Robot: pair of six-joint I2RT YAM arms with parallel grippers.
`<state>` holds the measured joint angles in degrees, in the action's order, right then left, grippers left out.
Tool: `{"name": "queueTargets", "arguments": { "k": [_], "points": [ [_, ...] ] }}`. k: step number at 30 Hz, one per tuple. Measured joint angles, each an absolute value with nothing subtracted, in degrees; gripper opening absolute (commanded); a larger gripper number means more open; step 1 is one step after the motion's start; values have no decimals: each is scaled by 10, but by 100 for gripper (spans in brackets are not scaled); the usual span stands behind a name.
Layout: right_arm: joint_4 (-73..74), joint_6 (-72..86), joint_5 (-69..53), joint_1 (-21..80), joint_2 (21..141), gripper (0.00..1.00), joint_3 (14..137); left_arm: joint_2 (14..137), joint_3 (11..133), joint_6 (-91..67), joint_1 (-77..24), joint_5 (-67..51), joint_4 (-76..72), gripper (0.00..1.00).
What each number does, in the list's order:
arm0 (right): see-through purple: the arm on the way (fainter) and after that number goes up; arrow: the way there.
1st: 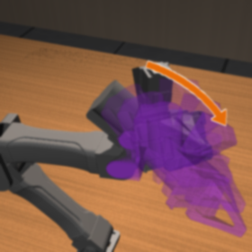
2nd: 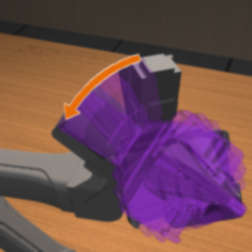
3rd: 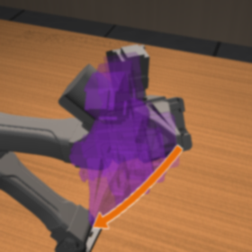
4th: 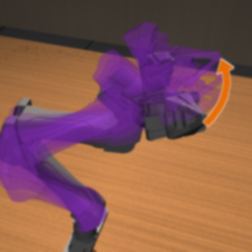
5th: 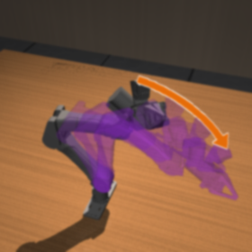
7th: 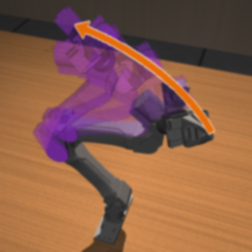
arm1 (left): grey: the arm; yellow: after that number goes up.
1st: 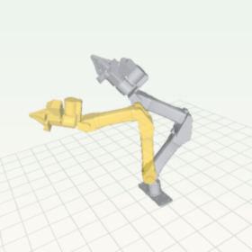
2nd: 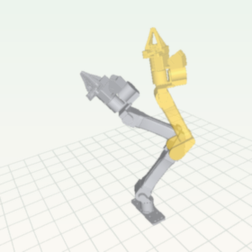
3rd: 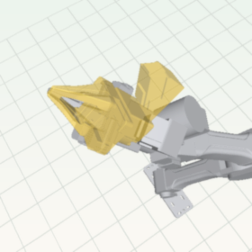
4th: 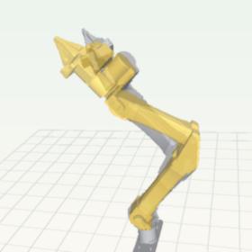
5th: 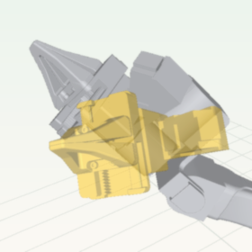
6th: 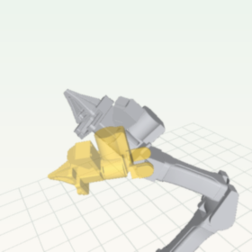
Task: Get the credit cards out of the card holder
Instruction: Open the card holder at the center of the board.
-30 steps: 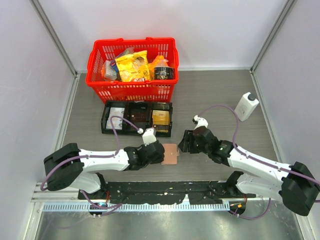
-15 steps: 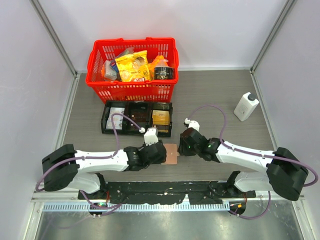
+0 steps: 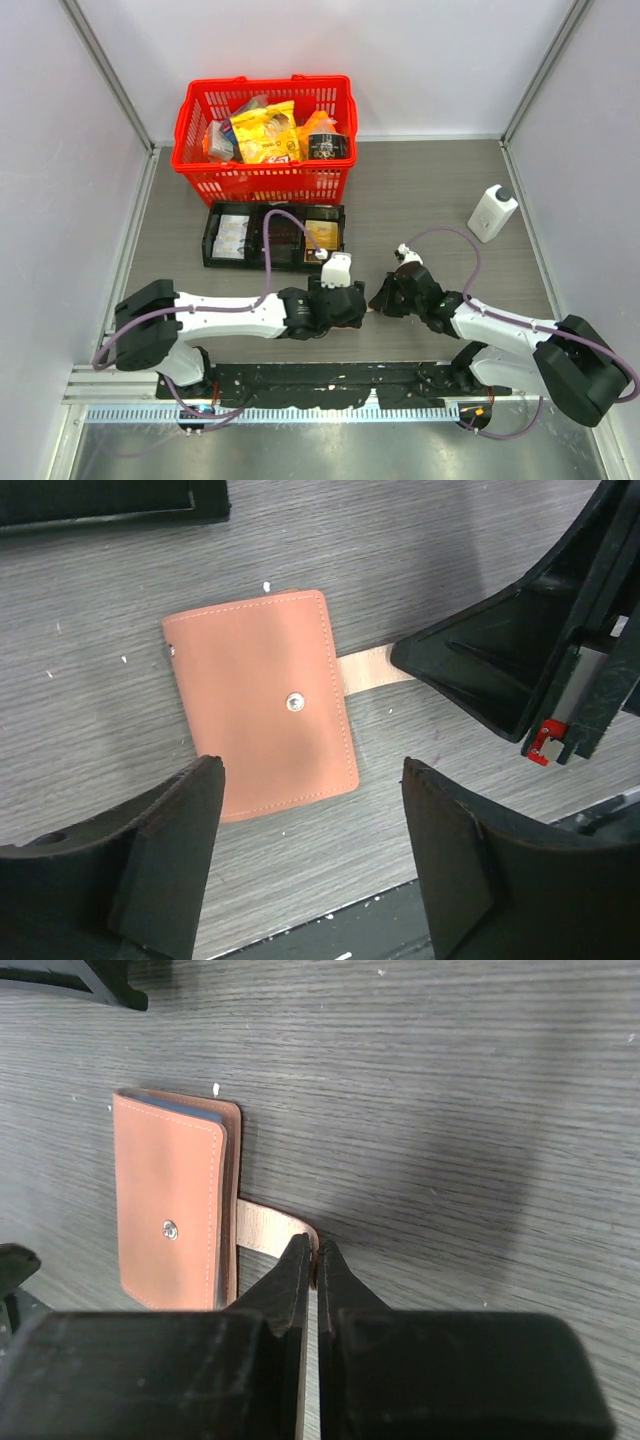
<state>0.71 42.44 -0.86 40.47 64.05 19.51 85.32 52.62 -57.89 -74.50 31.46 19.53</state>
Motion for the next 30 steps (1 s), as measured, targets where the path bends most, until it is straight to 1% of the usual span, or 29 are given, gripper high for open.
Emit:
{"name": "queueTargets", "arguments": {
  "k": [2, 7, 11, 16, 19, 24, 27, 30],
  "points": [
    [-22, 430, -32, 391, 633, 1, 174, 880, 553, -564, -751, 321, 214, 83],
    [-85, 442, -83, 364, 629, 1, 139, 971, 641, -534, -762, 356, 275, 86],
    [-108, 450, -105, 356, 630, 1, 131, 1029, 682, -520, -763, 384, 316, 87],
    [-128, 453, -120, 354, 630, 1, 131, 1064, 697, -509, -764, 403, 361, 87],
    [-130, 454, -124, 351, 630, 1, 131, 1082, 716, -508, -764, 419, 391, 82],
    [-132, 454, -130, 349, 630, 1, 131, 1091, 724, -512, -765, 431, 411, 67],
    [-131, 453, -132, 347, 630, 1, 131, 1086, 721, -515, -765, 433, 410, 62],
    [-122, 450, -133, 347, 630, 1, 131, 1056, 705, -521, -765, 434, 410, 56]
  ]
}}
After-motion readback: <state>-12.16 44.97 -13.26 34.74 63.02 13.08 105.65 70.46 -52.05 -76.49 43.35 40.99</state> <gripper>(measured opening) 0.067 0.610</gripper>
